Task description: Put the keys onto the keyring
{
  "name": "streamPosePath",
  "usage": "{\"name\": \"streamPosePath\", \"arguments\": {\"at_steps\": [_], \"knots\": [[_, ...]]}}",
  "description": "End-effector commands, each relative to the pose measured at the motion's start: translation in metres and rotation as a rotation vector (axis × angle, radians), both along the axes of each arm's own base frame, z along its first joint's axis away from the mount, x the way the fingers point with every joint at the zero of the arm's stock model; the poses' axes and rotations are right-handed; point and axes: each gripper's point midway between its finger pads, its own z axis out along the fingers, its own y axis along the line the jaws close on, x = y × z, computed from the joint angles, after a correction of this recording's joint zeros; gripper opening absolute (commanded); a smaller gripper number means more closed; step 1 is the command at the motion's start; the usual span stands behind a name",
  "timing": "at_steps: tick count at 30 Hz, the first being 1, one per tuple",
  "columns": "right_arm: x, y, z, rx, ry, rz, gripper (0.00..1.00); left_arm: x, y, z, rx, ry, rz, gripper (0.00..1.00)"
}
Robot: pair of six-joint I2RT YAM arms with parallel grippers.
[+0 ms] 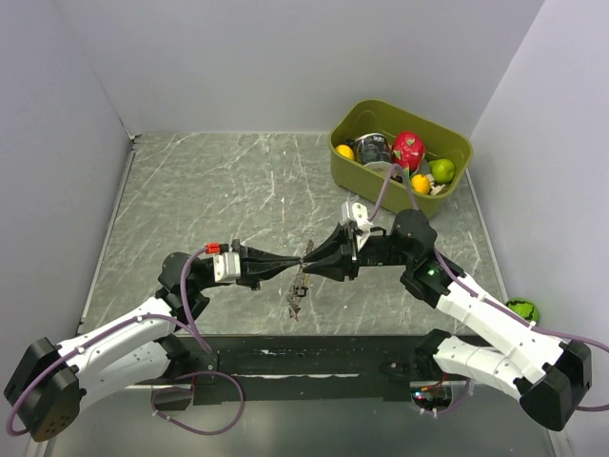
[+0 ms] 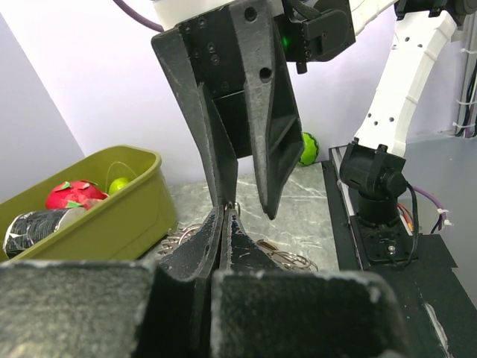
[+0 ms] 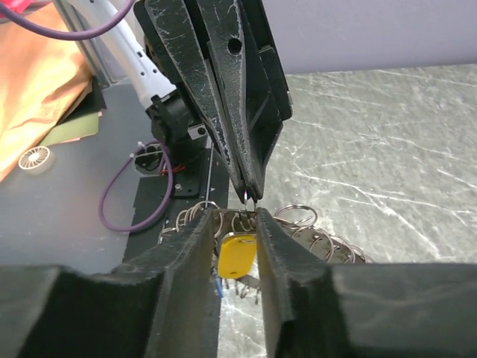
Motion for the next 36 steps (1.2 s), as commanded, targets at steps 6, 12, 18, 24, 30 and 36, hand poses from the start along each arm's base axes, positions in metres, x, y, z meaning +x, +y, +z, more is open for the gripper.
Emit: {"name": "streamPosePath", "arguments": {"at_steps": [6, 12, 18, 24, 30, 36], "knots": [[0.005, 0.006, 0.024, 0.026, -0.027, -0.014, 0.00, -0.009, 0.001, 0.031, -0.063, -0.086, -0.033, 0.01], [0.016, 0.003, 0.022, -0.022, -0.060, -0.077, 0.00, -0.003, -0.003, 0.020, 0.023, -0.075, -0.019, 0.01], [0.028, -0.004, 0.009, -0.142, -0.067, -0.131, 0.00, 0.006, -0.006, 0.010, 0.163, -0.063, 0.009, 0.32], [0.032, -0.006, -0.008, -0.241, -0.065, -0.122, 0.00, 0.012, -0.010, -0.015, 0.373, 0.049, -0.015, 0.58], [0.037, -0.008, -0.018, -0.305, -0.060, -0.135, 0.00, 0.016, -0.011, -0.030, 0.473, 0.100, -0.004, 0.51], [0.035, -0.007, -0.017, -0.298, -0.078, -0.139, 0.00, 0.015, -0.016, -0.041, 0.500, 0.121, -0.008, 0.43]]}}
